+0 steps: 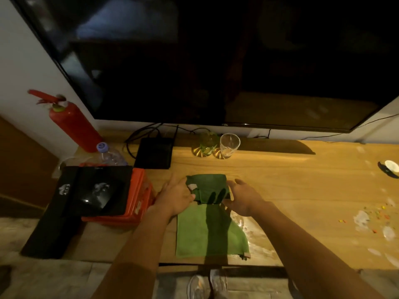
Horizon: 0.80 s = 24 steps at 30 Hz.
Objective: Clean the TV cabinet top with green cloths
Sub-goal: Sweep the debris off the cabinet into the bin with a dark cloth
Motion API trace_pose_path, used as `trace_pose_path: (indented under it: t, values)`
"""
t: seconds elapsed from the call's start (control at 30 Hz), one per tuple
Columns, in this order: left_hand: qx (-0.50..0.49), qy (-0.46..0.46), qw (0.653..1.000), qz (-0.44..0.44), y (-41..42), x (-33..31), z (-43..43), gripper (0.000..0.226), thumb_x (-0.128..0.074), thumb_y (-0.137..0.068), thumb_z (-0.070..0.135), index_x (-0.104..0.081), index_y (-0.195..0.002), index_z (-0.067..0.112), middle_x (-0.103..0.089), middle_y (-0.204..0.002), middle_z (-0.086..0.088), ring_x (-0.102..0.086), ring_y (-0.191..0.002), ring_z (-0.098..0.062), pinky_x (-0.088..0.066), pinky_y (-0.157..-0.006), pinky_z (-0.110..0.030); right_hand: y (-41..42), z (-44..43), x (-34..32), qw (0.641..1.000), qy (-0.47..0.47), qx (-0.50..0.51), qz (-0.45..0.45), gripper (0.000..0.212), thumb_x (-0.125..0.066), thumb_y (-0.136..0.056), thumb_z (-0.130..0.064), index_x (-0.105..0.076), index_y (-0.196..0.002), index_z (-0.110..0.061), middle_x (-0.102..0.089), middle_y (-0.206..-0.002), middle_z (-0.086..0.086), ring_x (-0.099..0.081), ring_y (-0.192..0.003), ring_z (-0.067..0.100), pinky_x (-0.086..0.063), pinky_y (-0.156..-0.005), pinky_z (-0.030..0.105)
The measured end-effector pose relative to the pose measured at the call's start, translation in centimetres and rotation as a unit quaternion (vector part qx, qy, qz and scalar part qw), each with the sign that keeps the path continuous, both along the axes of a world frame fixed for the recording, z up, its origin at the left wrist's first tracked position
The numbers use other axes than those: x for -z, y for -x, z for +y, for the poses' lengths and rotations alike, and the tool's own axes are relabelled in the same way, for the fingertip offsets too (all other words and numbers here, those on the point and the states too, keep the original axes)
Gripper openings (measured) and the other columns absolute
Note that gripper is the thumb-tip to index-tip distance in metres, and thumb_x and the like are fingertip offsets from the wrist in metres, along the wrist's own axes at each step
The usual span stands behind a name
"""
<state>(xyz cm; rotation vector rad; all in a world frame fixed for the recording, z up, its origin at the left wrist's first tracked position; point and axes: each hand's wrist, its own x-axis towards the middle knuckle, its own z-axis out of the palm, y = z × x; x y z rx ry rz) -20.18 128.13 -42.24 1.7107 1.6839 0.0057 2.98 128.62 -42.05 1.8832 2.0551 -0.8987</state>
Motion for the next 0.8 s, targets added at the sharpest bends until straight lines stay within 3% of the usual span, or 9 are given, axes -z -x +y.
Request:
trace_pose_path:
  t: [0.13,0.23,0.33,0.4,0.47,0.57,0.8]
  values:
    - [0.083,-0.042,0.995,0.035,-1.2,3.1,0.4,0.056,-0.056,-0.095,0.031,-0.04,-0.147,0.023,-0.021,-0.16,-0.003,-0.027,-0.141,-0.027,-0.031,-0.111,-0.036,-0.1,0.2,2.2,0.998,-0.051,-0.02,-0.011,0.041,-0.062,-0.091,-0.028,-0.053,-0.129,-0.016,-0.057,-0.124,0.009,-0.056,-0.115,0.033,-0.05,-0.089,0.041]
    - [0.146,-0.08,0.984,0.06,-2.2,5.7,0.6,0.047,-0.049,-0.098,0.017,-0.042,-0.145,0.017,-0.027,-0.159,-0.001,-0.024,-0.143,-0.019,-0.031,-0.111,-0.033,0.0,0.6,4.3,0.992,-0.084,-0.071,-0.053,0.036,-0.059,-0.089,-0.02,-0.055,-0.125,-0.015,-0.06,-0.119,0.009,-0.056,-0.109,0.032,-0.046,-0.082,0.038]
    - [0.15,-0.099,0.981,0.078,-3.6,8.0,1.0,0.056,-0.048,-0.097,0.008,-0.032,-0.15,0.014,-0.023,-0.16,-0.005,-0.014,-0.148,-0.019,-0.021,-0.118,-0.031,0.0,1.1,7.1,0.987,-0.105,-0.109,-0.054,0.052,-0.063,-0.089,-0.02,-0.047,-0.138,-0.016,-0.053,-0.137,0.008,-0.048,-0.123,0.029,-0.044,-0.095,0.037]
    - [0.136,-0.097,0.982,0.089,-4.3,9.3,1.2,0.063,-0.049,-0.095,0.004,-0.025,-0.153,0.016,-0.015,-0.163,-0.004,-0.008,-0.149,-0.02,-0.017,-0.12,-0.033,0.0,1.5,9.0,0.987,-0.096,-0.122,-0.045,0.066,-0.061,-0.091,-0.017,-0.033,-0.151,-0.016,-0.036,-0.155,0.007,-0.032,-0.141,0.029,-0.036,-0.109,0.038]
    - [0.132,-0.095,0.983,0.09,-4.8,10.5,1.4,0.069,-0.052,-0.094,0.004,-0.022,-0.154,0.021,-0.012,-0.163,-0.002,-0.007,-0.149,-0.021,-0.019,-0.119,-0.035,0.1,1.9,10.7,0.983,-0.089,-0.148,-0.06,0.067,-0.053,-0.096,-0.016,-0.023,-0.155,-0.016,-0.02,-0.163,0.007,-0.017,-0.15,0.028,-0.026,-0.117,0.038]
    - [0.131,-0.071,0.986,0.074,-4.7,12.0,1.9,0.072,-0.056,-0.093,0.01,-0.022,-0.154,0.027,-0.011,-0.164,0.002,-0.008,-0.149,-0.019,-0.025,-0.117,-0.038,-0.2,2.8,12.6,0.978,-0.096,-0.172,-0.064,0.061,-0.048,-0.1,-0.021,-0.023,-0.156,-0.016,-0.019,-0.164,0.007,-0.013,-0.151,0.026,-0.022,-0.119,0.037]
    - [0.13,-0.048,0.983,0.117,-4.8,13.2,2.8,0.067,-0.054,-0.091,0.047,-0.026,-0.15,0.034,-0.014,-0.163,0.007,-0.012,-0.148,-0.016,-0.024,-0.115,-0.041,0.4,3.8,12.3,0.965,-0.115,-0.221,-0.086,0.041,-0.045,-0.097,-0.017,-0.046,-0.136,-0.005,-0.046,-0.146,0.019,-0.038,-0.137,0.035,-0.035,-0.106,0.043]
